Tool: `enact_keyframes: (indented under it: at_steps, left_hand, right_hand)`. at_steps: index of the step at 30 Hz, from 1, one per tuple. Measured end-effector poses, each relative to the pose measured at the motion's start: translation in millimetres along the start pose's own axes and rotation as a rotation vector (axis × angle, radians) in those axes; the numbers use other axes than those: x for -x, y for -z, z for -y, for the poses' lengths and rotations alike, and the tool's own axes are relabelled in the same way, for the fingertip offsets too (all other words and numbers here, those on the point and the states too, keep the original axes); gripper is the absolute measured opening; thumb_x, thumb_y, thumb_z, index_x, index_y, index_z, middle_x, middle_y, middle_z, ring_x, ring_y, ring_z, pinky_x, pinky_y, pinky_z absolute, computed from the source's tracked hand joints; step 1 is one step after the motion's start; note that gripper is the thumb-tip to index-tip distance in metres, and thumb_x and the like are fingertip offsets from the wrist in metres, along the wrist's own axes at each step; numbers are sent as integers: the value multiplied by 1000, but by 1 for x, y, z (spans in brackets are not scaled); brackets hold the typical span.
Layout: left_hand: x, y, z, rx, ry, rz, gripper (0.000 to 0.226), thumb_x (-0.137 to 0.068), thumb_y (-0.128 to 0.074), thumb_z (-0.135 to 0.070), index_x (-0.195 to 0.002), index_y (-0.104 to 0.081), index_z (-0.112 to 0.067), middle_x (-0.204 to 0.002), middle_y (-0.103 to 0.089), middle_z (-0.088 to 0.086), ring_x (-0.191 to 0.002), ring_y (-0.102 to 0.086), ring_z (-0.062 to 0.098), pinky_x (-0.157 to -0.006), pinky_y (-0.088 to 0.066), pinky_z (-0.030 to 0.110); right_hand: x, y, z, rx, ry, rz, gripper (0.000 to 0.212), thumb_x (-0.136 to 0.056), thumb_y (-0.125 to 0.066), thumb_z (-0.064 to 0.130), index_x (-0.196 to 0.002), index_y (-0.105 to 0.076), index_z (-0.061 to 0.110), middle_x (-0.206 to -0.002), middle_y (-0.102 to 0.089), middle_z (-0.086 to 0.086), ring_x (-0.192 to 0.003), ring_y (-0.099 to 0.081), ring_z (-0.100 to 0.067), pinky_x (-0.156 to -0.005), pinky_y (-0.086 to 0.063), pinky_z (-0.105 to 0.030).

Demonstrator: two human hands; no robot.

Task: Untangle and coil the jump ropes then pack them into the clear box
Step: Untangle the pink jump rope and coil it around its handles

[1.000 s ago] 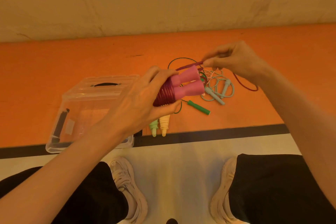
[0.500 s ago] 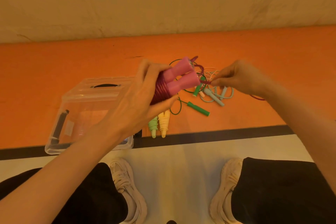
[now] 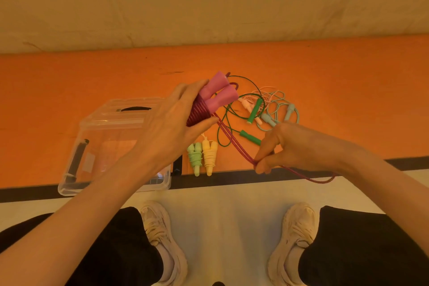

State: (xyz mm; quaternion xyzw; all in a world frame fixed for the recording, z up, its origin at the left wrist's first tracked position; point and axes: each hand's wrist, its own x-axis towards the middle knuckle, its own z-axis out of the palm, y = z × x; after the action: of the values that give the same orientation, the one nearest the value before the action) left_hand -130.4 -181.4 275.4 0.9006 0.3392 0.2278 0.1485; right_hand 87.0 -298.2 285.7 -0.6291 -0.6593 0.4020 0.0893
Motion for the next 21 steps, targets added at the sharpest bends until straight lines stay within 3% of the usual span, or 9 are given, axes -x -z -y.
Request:
enact_keyframes:
  at_steps: [4, 9, 14, 19, 21]
  left_hand:
    - [1, 0, -1, -123, -43, 30, 70, -83, -54, -56, -141, -39, -21, -121, -52, 0, -93, -58, 23, -64, -48, 38]
    - [-3, 2, 1, -224, -92, 69, 70, -83, -62, -49, -142, -39, -19, -120, -50, 4, -88, -58, 25, -58, -47, 39]
    - [-1, -4, -7, -326, -91, 88, 70, -79, -60, -45, -140, -41, -17, -117, -51, 7, -87, -58, 28, -54, -47, 39]
    - [0, -3, -7, -325, -88, 68, 71, -76, -55, -48, -139, -44, -18, -113, -54, 6, -86, -60, 29, -51, -44, 35]
    - [-1, -1, -7, -312, -79, 53, 70, -77, -56, -49, -139, -45, -18, -113, -55, 6, -87, -60, 29, -52, -43, 35]
  right_hand:
    - [12, 1, 8, -122, 46, 46, 13, -80, -71, 35, -85, -78, 25, -80, -72, 10, -84, -62, -6, -77, -48, -29]
    - [16, 4, 16, -303, 103, 41, 9, -81, -70, 30, -79, -77, 25, -78, -71, 5, -84, -62, -6, -78, -45, -18]
    - [9, -6, 34, -304, 193, 91, 25, -81, -67, 36, -83, -77, 13, -77, -71, 0, -81, -64, -17, -81, -50, -35]
    - [10, 1, 43, -519, 245, 82, 17, -86, -63, 18, -72, -72, 21, -75, -67, -4, -77, -62, -7, -77, -44, -13]
    - [12, 2, 45, -588, 274, 66, 19, -86, -60, 16, -72, -71, 22, -75, -66, -6, -77, -61, -9, -78, -44, -13]
